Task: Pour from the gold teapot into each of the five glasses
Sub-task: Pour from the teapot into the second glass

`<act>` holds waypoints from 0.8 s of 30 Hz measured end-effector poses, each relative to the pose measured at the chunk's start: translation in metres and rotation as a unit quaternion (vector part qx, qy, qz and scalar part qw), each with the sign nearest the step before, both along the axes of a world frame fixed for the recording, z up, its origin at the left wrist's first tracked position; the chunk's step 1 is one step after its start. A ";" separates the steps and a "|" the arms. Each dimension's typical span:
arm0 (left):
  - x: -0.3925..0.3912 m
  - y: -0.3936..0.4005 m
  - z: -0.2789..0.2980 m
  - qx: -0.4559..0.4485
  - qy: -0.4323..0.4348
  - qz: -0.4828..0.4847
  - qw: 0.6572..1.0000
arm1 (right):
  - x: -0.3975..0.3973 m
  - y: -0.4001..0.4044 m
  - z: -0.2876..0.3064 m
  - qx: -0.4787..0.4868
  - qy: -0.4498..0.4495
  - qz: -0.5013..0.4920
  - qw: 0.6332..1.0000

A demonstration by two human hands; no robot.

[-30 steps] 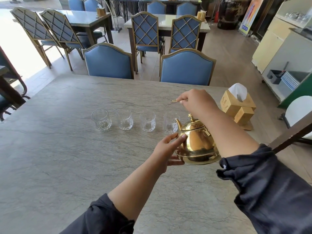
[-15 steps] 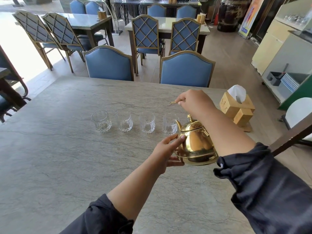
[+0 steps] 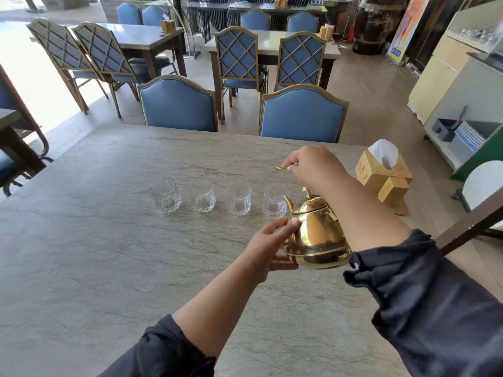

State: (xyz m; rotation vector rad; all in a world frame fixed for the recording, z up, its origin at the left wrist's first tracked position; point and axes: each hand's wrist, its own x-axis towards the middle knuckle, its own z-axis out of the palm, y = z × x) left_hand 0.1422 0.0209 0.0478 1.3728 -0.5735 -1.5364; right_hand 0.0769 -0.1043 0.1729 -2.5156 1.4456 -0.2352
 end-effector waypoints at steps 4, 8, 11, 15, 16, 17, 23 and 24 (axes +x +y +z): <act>0.001 0.001 0.000 0.002 0.000 0.002 1.000 | 0.002 -0.001 0.000 0.000 0.005 0.001 1.000; 0.003 0.002 0.002 -0.002 0.002 -0.003 1.000 | 0.003 -0.002 -0.001 -0.005 0.005 -0.001 1.000; 0.003 0.002 0.001 -0.001 -0.003 -0.003 1.000 | 0.004 -0.001 -0.002 -0.004 0.002 -0.003 1.000; 0.005 0.002 -0.002 0.005 -0.010 0.001 1.000 | 0.001 0.003 -0.006 -0.014 -0.019 -0.003 1.000; 0.005 0.002 -0.003 0.008 -0.011 0.003 1.000 | -0.001 0.005 -0.008 -0.015 -0.025 -0.003 1.000; 0.005 0.003 -0.003 0.010 -0.011 0.003 1.000 | -0.003 0.006 -0.009 -0.017 -0.031 -0.002 0.999; 0.010 0.000 -0.008 0.010 -0.019 0.004 1.000 | -0.014 0.017 -0.021 -0.048 -0.100 -0.010 0.994; 0.011 0.000 -0.009 0.011 -0.020 0.005 1.000 | -0.016 0.018 -0.025 -0.051 -0.111 -0.012 0.992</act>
